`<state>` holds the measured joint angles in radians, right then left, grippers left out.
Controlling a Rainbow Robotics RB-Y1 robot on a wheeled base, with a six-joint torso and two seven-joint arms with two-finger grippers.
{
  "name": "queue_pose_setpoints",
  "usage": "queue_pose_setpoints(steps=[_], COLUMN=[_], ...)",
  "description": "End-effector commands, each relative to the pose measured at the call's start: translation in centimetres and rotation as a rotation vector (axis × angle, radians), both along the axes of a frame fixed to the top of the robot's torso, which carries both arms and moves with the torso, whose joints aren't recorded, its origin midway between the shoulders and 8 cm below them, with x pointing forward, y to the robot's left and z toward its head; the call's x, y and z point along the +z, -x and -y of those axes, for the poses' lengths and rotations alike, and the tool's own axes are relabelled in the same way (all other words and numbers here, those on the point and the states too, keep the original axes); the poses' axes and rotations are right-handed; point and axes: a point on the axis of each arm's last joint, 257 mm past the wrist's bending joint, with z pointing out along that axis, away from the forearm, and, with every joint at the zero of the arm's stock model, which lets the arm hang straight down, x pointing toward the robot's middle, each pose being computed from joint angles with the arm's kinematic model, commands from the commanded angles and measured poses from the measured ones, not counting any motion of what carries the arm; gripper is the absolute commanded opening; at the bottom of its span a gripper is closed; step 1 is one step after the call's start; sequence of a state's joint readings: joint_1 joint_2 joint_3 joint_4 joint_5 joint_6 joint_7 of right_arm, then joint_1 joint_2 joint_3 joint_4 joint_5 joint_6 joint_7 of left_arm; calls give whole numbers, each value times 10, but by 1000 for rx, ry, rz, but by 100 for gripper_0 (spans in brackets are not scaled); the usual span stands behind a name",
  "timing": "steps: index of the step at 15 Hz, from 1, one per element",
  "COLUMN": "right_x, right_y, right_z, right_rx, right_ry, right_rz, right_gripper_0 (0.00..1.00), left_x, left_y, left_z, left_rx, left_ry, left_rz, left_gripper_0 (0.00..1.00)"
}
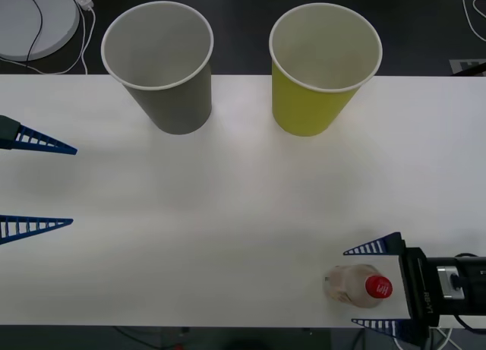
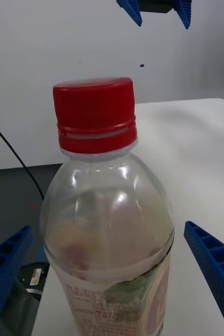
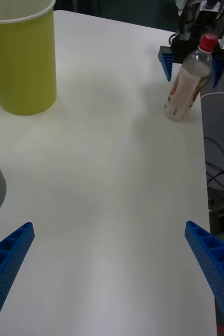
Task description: Put the can into the green bin and the plastic bottle into the gray bin
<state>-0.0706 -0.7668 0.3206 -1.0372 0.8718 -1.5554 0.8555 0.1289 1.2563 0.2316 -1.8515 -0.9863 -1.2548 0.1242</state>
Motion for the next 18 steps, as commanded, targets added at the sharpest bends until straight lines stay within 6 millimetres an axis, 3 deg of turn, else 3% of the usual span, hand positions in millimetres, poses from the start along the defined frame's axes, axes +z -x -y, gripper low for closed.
queue_pose_setpoints(steps=[1, 11, 12, 13, 14, 18], right_x=[0, -1, -1, -2, -2, -2], right_y=[1, 5, 6, 6, 7, 8], right_z=[-5, -13, -13, -13, -14, -14], right_rx=[6, 27, 27, 28, 29, 31], right_ry=[-7, -16, -14, -14, -16, -16], right_rz=[-4, -7, -9, -12, -18, -30], right_gripper_0=[100, 100, 63, 6, 0, 0], left_x=[0, 0, 0, 0, 0, 0], left_y=[0, 0, 0, 0, 0, 0], left_z=[0, 0, 0, 0, 0, 0], left_rx=[0, 0, 0, 0, 0, 0], left_ry=[0, 0, 0, 0, 0, 0], left_rz=[0, 0, 0, 0, 0, 0], left_gripper_0=[100, 100, 100, 100, 100, 100])
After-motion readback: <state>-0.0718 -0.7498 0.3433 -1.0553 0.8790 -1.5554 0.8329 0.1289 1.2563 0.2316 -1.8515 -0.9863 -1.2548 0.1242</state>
